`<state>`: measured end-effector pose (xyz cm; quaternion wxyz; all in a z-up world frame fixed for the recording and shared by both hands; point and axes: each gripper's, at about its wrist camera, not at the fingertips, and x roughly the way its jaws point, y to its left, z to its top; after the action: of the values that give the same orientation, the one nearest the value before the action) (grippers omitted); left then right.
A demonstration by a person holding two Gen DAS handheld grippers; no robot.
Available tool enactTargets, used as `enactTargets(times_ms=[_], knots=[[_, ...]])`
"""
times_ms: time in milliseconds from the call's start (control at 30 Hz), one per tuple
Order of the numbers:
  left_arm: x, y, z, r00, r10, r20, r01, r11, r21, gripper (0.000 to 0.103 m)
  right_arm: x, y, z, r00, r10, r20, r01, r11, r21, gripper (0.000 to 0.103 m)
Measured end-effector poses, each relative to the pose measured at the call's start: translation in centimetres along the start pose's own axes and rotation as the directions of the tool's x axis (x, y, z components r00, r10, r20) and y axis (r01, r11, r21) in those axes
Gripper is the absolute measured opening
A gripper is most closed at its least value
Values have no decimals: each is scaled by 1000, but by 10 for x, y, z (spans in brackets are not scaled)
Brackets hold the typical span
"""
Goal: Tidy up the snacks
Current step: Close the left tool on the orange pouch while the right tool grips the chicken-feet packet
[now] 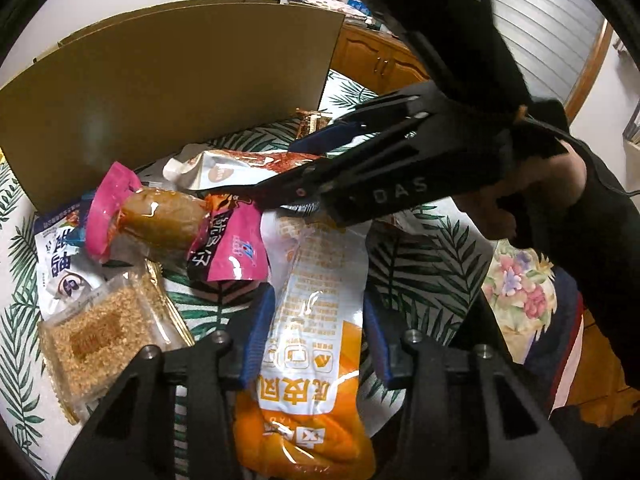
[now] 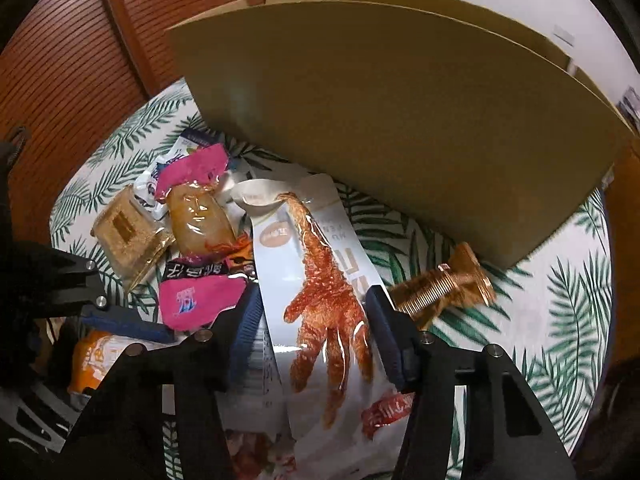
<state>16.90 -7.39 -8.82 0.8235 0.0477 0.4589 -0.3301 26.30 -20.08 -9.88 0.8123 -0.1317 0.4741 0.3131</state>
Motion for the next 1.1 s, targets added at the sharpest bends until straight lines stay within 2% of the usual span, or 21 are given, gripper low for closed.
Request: enactTargets(times_ms=[133,233,433,500,567,767,1100], knots=[[2,-1,5,1000,7,-2,-7,1000,9,42,8,-3,10,999,13,-47,-13,1000,-10,60],[4,0,8,1000,7,-3,-7,1000,6,43,16,-5,17,998,5,-70,-6,1000,-16,68],[6,-2,6,1000,18,9,-18,1000,4,43,20,-4,22,997,-14,-78,11,999,-39,71],[6,-4,4,999,31,16,-31,999,10,42,19,-6,21,997,-12,-74,9,999,-38,69],[5,-8,2,999,45,24,-45,999,14,41,16,-5,19,998,12,-66,-15,999,-44,49],[-8,-2,-7,997,56,53,-55,998,-11,40,1,-4,9,999,12,-40,-13,999,-30,40],[-30,3,-16,992,67,105,-64,997,-32,39,-18,0,3,999,12,32,-11,1000,-11,40]])
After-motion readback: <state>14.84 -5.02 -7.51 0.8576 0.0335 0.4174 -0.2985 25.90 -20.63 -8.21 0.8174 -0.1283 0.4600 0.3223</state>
